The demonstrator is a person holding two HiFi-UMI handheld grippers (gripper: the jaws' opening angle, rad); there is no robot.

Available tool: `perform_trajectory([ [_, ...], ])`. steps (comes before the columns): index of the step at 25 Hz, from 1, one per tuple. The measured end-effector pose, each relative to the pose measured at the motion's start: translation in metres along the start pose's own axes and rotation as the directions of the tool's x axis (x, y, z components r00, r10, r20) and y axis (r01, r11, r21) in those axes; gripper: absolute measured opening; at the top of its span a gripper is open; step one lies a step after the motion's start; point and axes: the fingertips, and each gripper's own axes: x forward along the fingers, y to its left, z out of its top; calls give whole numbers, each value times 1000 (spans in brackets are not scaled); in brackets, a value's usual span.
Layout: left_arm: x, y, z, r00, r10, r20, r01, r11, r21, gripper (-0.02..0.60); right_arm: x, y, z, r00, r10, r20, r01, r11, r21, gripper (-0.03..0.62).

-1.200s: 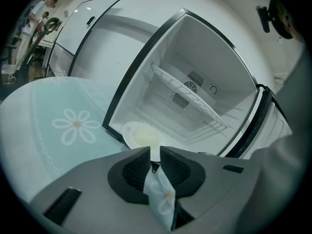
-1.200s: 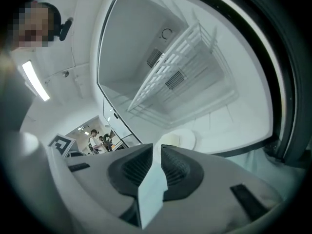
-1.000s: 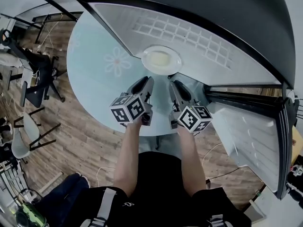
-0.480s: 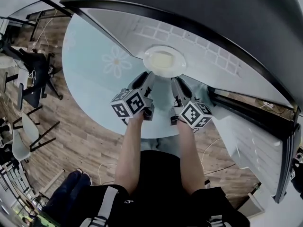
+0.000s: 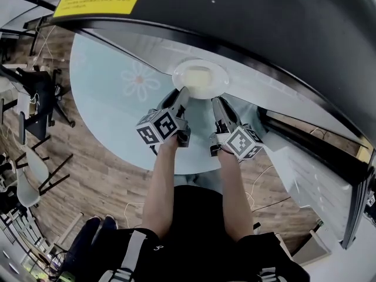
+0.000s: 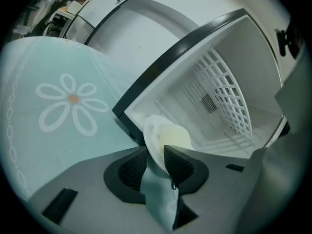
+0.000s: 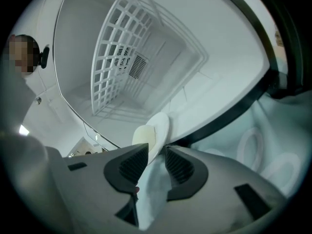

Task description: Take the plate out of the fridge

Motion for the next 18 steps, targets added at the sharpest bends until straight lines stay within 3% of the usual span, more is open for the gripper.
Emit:
perform_trajectory([
  [10, 7, 0, 3, 1000, -27, -7, 28, 1000, 7, 104, 20, -4, 8, 996, 30, 80, -43, 986, 162, 112],
  [14, 8, -3, 1, 999, -30, -29, 30, 999, 18, 102, 22, -9, 8, 995, -6, 100, -16, 978, 208, 44],
  [18, 4, -7, 7, 999, -49, -24, 49, 999, 22, 93, 22, -5, 8, 994, -3, 112, -24, 969, 246, 48],
])
